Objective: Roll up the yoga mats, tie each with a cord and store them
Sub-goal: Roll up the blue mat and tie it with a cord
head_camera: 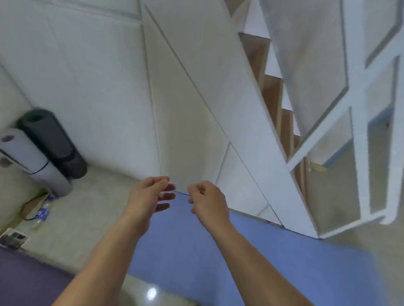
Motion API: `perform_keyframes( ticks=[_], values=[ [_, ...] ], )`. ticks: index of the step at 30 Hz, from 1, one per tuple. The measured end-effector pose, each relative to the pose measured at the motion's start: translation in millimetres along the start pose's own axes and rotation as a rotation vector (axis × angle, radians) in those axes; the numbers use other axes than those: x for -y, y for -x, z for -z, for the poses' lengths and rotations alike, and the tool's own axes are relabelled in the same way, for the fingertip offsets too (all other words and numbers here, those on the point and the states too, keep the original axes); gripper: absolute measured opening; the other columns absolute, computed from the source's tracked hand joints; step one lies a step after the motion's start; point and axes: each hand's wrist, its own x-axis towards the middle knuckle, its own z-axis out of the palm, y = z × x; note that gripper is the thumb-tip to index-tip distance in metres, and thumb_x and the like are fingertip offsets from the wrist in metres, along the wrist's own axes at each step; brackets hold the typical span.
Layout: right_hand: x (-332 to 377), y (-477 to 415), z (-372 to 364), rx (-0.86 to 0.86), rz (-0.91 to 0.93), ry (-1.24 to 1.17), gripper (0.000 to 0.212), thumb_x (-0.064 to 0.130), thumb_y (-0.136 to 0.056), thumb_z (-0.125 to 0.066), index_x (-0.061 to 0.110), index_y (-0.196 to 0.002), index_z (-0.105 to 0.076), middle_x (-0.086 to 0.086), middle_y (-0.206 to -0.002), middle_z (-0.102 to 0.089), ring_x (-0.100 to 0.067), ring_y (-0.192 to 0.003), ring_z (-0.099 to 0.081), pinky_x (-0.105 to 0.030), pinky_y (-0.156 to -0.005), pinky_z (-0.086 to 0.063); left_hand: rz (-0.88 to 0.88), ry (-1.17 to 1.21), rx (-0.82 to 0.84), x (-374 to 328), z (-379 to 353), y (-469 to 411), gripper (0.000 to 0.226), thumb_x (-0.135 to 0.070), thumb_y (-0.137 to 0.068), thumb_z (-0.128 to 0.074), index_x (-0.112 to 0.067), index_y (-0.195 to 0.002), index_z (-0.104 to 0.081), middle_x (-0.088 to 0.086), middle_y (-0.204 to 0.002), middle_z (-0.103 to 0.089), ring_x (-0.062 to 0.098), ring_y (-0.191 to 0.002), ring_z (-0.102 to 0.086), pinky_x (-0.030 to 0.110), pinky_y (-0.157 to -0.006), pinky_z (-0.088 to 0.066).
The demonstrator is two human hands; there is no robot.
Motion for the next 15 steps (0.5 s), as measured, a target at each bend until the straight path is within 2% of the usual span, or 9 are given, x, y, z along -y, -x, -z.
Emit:
perform_keyframes(
  ticks=[3,6,10,12,15],
  values=[
    [-41.8,37.4,59.1,-0.157,-0.089,-0.082,0.020,0.047,-0.094,-0.049,0.033,-0.082,-0.056,0.010,-0.083,-0.070,-0.016,-0.077,-0.069,-0.039,-0.079,-0.054,-0.018,-0.060,0.159,9.8,-55.8,22.0,0.017,-0.018,-0.100,-0.054,-0.012,-0.112,-0.066,0.005,-0.101,-0.075,0.025,-0.091,-0.073,0.039,-0.076,-0.056],
    [-86.7,81.4,119.2,-0.300,-0.183,-0.217,0.020,0.042,-0.094,-0.053,0.025,-0.089,-0.062,0.007,-0.080,-0.072,-0.014,-0.065,-0.070,-0.037,-0.074,-0.054,-0.021,-0.107,0.282,22.7,-107.6,55.0,0.018,-0.016,-0.101,-0.053,-0.010,-0.112,-0.065,0.006,-0.101,-0.074,0.026,-0.091,-0.072,0.039,-0.076,-0.056],
    [-148.8,143.5,188.8,-0.509,-0.311,-0.369,0.021,0.036,-0.095,-0.055,0.017,-0.091,-0.065,0.004,-0.081,-0.071,-0.011,-0.059,-0.066,-0.029,-0.058,-0.045,-0.006,-0.178,0.435,46.4,-170.5,100.1,0.017,-0.018,-0.098,-0.057,-0.011,-0.110,-0.067,0.003,-0.094,-0.077,0.026,-0.089,-0.073,0.038,-0.074,-0.055],
    [-182.8,172.9,214.4,-0.580,-0.374,-0.423,0.021,0.034,-0.096,-0.056,0.016,-0.091,-0.065,0.002,-0.081,-0.071,-0.011,-0.058,-0.064,-0.028,-0.055,-0.043,0.013,-0.212,0.480,59.9,-204.3,121.2,0.016,-0.016,-0.098,-0.058,-0.010,-0.108,-0.068,0.005,-0.092,-0.077,0.027,-0.088,-0.072,0.038,-0.075,-0.055],
    [-237.0,209.4,246.1,-0.653,-0.452,-0.478,0.022,0.036,-0.097,-0.055,0.017,-0.091,-0.065,0.001,-0.082,-0.071,-0.012,-0.058,-0.063,-0.028,-0.054,-0.042,0.040,-0.263,0.577,81.6,-264.6,153.5,0.018,-0.013,-0.098,-0.057,-0.006,-0.110,-0.067,0.012,-0.100,-0.075,0.029,-0.088,-0.072,0.037,-0.075,-0.055]
  ],
)
